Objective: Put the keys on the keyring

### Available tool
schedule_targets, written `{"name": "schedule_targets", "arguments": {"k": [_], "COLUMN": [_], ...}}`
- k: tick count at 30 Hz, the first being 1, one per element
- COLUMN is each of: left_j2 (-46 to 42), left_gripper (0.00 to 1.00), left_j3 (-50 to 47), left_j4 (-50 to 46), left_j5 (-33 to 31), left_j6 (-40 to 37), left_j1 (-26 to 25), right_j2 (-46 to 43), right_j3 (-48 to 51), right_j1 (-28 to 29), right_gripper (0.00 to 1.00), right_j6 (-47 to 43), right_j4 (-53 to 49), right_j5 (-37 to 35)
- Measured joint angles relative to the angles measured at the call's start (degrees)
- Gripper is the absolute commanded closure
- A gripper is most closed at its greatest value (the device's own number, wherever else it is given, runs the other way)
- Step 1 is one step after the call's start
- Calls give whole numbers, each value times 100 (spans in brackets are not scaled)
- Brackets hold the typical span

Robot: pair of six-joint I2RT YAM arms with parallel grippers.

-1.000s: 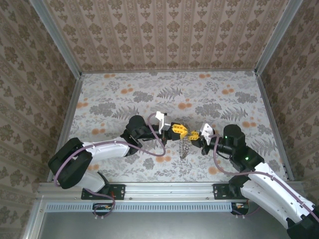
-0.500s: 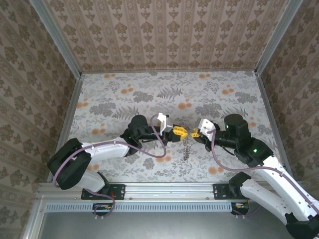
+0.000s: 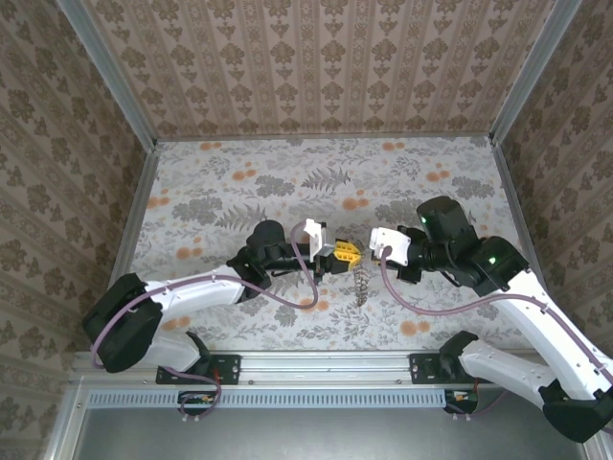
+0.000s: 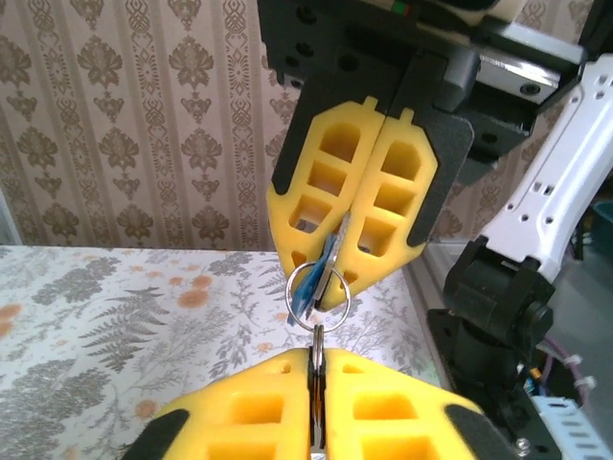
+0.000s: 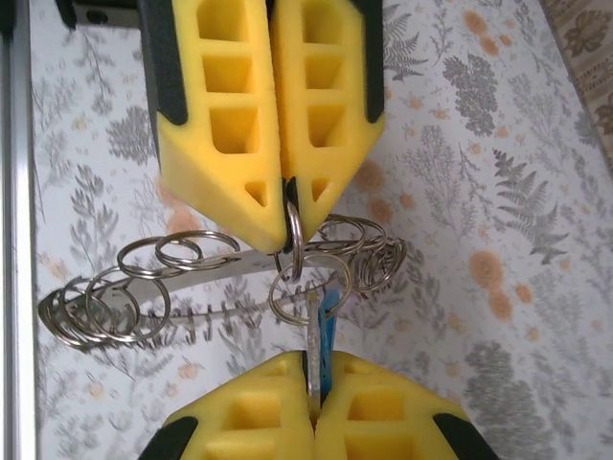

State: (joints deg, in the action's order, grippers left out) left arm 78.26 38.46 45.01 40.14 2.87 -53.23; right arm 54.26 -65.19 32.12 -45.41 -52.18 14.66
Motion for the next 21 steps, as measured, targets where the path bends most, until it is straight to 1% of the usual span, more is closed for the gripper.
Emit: {"name": "schedule_targets", "arguments": {"k": [2, 6, 8, 10, 13, 15, 16, 17, 18, 21], "left_j2": [-22, -173, -409, -754, -1460, -2009, -2304, -2520, -2776, -3416], "left_gripper": [66, 57, 54, 49, 34, 22, 12, 9, 1, 0], "left_j3": [-20, -155, -315, -514, -769, -809, -809, -809, -807, -809], "left_j4": [-129, -398, -542, -697, -1193, -1875, -2280, -2586, -2992, -4192], "left_j5": [-140, -538, -748, -981, -1517, -2046, -2343, -2575, -2881, -3709], "left_j6": [48, 295, 411, 507, 671, 874, 986, 1078, 1222, 1646], "left_j1": [55, 321, 498, 660, 887, 1078, 1241, 1390, 1589, 2127], "right_j2": [173, 623, 887, 1126, 1493, 1753, 1884, 1996, 2129, 2524], "right_j3": [-264, -885, -1198, -1434, -1687, -1840, -1906, -1954, -2009, -2210], "right_j1": [96, 474, 723, 944, 1178, 1285, 1333, 1379, 1434, 1602], "right_gripper": [100, 100, 100, 100, 100, 100, 100, 100, 100, 100], "right_j6": [-260, -584, -654, -695, -699, -697, -693, -684, -651, -431], "right_j4": [-184, -505, -599, -675, -817, -927, -960, -970, -977, -942], "right_j5": [-297, -876, -1108, -1342, -1637, -1775, -1825, -1875, -1910, -1926]}}
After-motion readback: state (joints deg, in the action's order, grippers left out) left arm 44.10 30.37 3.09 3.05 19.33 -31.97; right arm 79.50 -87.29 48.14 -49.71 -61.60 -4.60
